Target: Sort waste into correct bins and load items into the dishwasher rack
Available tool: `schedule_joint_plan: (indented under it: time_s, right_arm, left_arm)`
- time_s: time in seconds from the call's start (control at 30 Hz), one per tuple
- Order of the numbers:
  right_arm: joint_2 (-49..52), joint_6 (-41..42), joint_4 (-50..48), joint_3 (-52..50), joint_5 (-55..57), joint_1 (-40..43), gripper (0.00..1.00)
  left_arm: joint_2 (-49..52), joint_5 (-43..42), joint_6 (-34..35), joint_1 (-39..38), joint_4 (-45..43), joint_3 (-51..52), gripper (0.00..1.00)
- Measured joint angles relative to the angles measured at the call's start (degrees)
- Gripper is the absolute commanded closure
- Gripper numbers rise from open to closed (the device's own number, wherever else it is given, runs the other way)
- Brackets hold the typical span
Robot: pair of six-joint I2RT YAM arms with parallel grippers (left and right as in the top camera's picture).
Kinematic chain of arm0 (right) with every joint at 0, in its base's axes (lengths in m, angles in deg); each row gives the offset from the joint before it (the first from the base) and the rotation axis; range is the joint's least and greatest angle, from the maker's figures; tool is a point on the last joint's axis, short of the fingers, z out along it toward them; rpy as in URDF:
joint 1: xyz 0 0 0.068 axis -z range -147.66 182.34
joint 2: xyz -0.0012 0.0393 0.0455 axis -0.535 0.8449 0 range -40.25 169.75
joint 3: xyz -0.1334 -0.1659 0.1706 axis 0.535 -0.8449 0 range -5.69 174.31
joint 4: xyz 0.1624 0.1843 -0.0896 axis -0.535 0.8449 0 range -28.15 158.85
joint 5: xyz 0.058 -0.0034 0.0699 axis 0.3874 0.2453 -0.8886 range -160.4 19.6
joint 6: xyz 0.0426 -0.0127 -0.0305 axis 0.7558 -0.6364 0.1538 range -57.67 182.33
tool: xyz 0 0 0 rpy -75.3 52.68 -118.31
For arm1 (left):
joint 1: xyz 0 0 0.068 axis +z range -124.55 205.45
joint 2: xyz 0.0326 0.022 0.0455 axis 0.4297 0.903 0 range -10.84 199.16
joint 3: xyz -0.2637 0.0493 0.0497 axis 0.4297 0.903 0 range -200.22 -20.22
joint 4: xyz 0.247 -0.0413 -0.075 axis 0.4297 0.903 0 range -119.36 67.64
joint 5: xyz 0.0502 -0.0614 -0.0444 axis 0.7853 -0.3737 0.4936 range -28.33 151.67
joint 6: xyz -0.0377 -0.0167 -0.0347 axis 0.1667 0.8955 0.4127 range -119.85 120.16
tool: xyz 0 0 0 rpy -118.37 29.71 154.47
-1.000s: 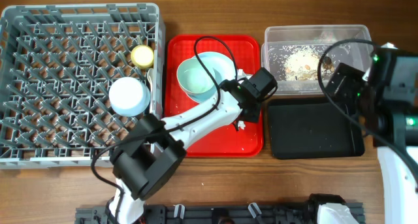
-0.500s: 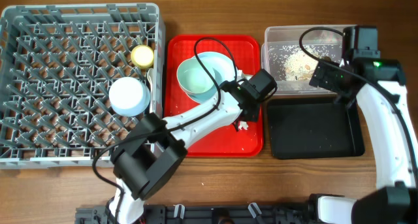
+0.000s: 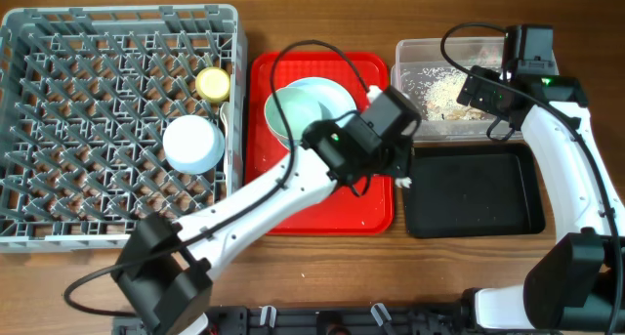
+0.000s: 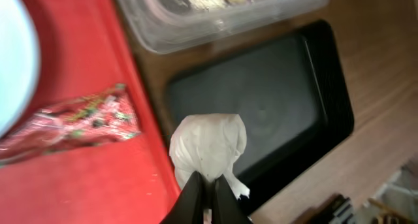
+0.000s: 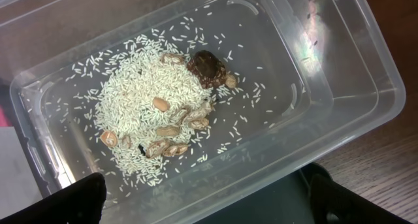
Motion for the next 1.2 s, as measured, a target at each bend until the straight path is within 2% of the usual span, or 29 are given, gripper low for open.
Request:
schedule_joint_plan:
  time_s: [0.1,0.13,0.17,0.2,0.23,0.43,0.47,0.53,0.57,0.6,0.63,0.67,0.7,0.87,1.0,1.07,1.13,1.2]
  right_arm:
    - [0.0,0.0,0.0,0.0,0.0,0.0,0.0]
    - [0.0,0.0,-0.1,0.0,0.0,0.0,0.0]
    - [0.0,0.0,-0.1,0.0,0.0,0.0,0.0]
    - [0.0,0.0,-0.1,0.0,0.0,0.0,0.0]
    - [0.0,0.0,-0.1,0.0,0.0,0.0,0.0]
    - [0.0,0.0,-0.1,0.0,0.0,0.0,0.0]
    - [0.0,0.0,-0.1,0.0,0.0,0.0,0.0]
    - [0.0,0.0,-0.1,0.0,0.0,0.0,0.0]
    - [0.0,0.0,-0.1,0.0,0.0,0.0,0.0]
    - [0.0,0.0,-0.1,0.0,0.0,0.0,0.0]
    - [0.0,0.0,-0.1,0.0,0.0,0.0,0.0]
    - [0.0,0.0,-0.1,0.0,0.0,0.0,0.0]
    - [0.0,0.0,-0.1,0.0,0.0,0.0,0.0]
    - [0.0,0.0,-0.1,0.0,0.0,0.0,0.0]
    - [0.0,0.0,-0.1,0.0,0.0,0.0,0.0]
    - [0.0,0.0,-0.1,0.0,0.0,0.0,0.0]
    - [0.0,0.0,-0.1,0.0,0.0,0.0,0.0]
    - [0.0,0.0,-0.1,0.0,0.0,0.0,0.0]
  left_arm:
    - [2.4,-0.9,0.0,-3.1,-0.8,0.0,0.93]
    - [3.3,-1.0,0.0,-4.1,-1.5,0.0,0.89]
    - [4.2,-1.2,0.0,-5.1,-2.6,0.0,0.71]
    - [5.1,-1.2,-0.1,-6.1,-3.9,0.0,0.16]
    - [6.1,-1.4,-0.2,-7.1,-5.3,0.0,0.0]
    - [8.4,1.6,-0.9,-10.2,-8.8,0.0,0.0]
    - [8.4,2.0,-1.6,-10.1,-8.8,0.0,0.05]
    - [8.4,2.7,-2.8,-9.9,-8.6,0.0,0.47]
    - [8.4,2.8,-3.1,-9.9,-8.5,0.0,0.81]
    - [8.4,3.0,-3.5,-9.9,-8.3,0.0,0.89]
    - [8.4,3.0,-3.9,-9.9,-8.2,0.0,0.77]
    - [8.4,2.9,-3.9,-9.9,-8.1,0.0,0.34]
    - [8.4,2.7,-4.5,-9.9,-7.8,0.0,0.0]
    - [8.4,7.4,-9.2,-9.9,-6.6,0.0,0.01]
    - [8.3,15.7,-9.9,-8.8,0.5,0.0,0.14]
    - [8.2,18.9,-9.6,-6.4,5.0,0.0,0.13]
    - [8.0,20.4,-6.7,-3.7,8.9,0.0,0.05]
    - [7.9,21.2,-1.1,-0.3,10.5,0.1,0.2]
